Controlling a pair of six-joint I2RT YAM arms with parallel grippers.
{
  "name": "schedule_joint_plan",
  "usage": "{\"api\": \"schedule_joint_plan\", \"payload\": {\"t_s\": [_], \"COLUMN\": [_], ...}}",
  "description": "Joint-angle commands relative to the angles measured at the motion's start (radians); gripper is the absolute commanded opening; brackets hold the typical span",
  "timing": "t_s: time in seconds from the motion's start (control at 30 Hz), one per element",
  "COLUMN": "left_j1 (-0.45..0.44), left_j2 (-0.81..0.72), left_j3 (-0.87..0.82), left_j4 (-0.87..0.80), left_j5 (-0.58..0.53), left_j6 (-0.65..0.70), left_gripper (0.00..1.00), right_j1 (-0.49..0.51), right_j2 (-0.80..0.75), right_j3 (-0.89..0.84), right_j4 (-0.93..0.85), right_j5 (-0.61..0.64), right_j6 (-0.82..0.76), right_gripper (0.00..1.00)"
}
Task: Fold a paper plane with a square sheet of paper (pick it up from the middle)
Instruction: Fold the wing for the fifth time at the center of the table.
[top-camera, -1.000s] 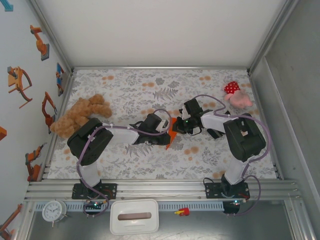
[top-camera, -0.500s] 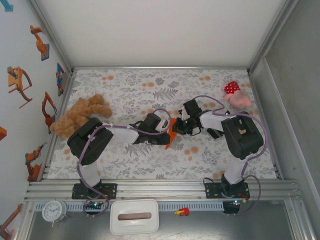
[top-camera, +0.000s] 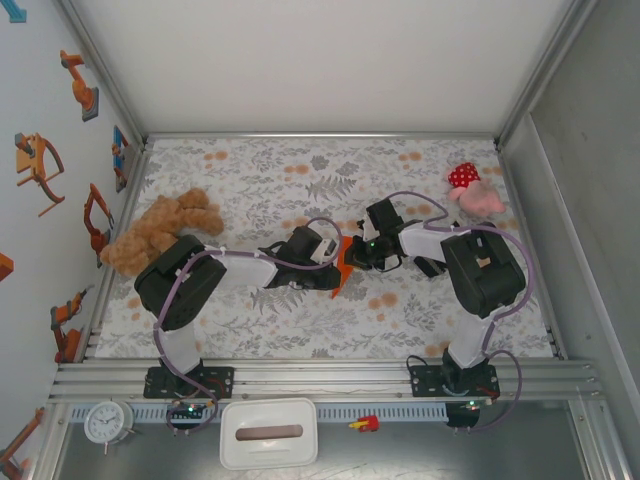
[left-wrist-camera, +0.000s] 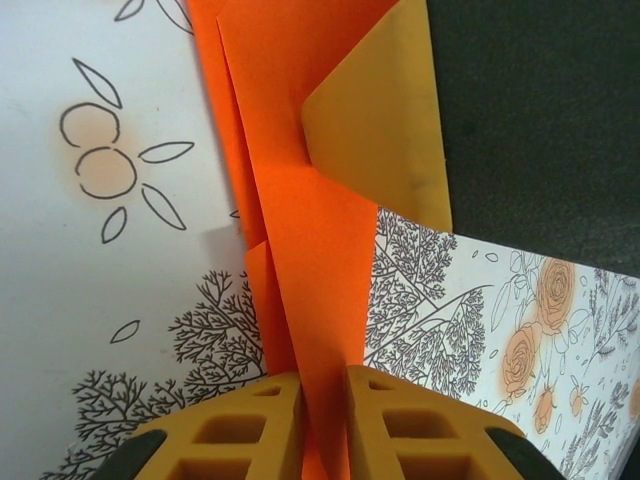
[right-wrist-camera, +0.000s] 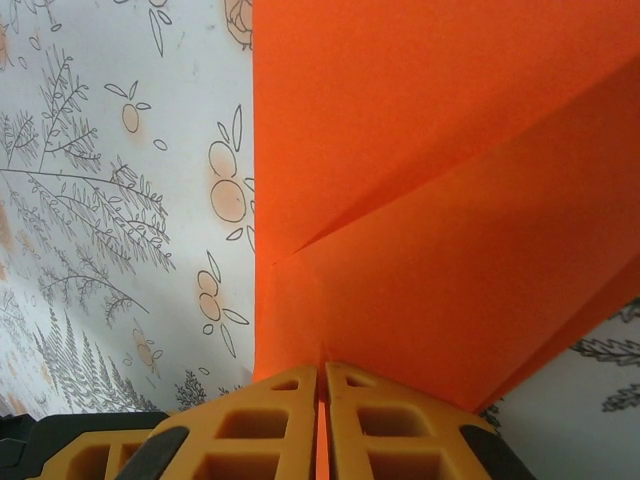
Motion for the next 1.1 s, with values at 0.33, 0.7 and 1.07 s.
{"api": "schedule_joint_plan", "payload": {"t_s": [0.33,0.7,1.07], "left_j1": [-0.009,-0.021,-0.025], "left_j2": [-0.207,-0.084,-0.032], "left_j3": [-0.035,0.057,0.074], "left_j4": [-0.1,-0.042,-0.088], "left_j5": [-0.112,-0.008,-0.013], "left_j6": [-0.067,-0.168,-0.19], "left_gripper": [0.36,0.19,0.16], "right_j1": [0.01,0.01,0.01], "right_j2": [0.049,0.038,-0.022], "right_j3": [0.035,0.024,0.031], "right_j4": [-0.113,-0.077,-0.04], "right_j5": [0.09,0.054,0.008], "right_j6": [-0.006,0.017,0.021], "right_gripper": [0.1,0.1,0.12]}}
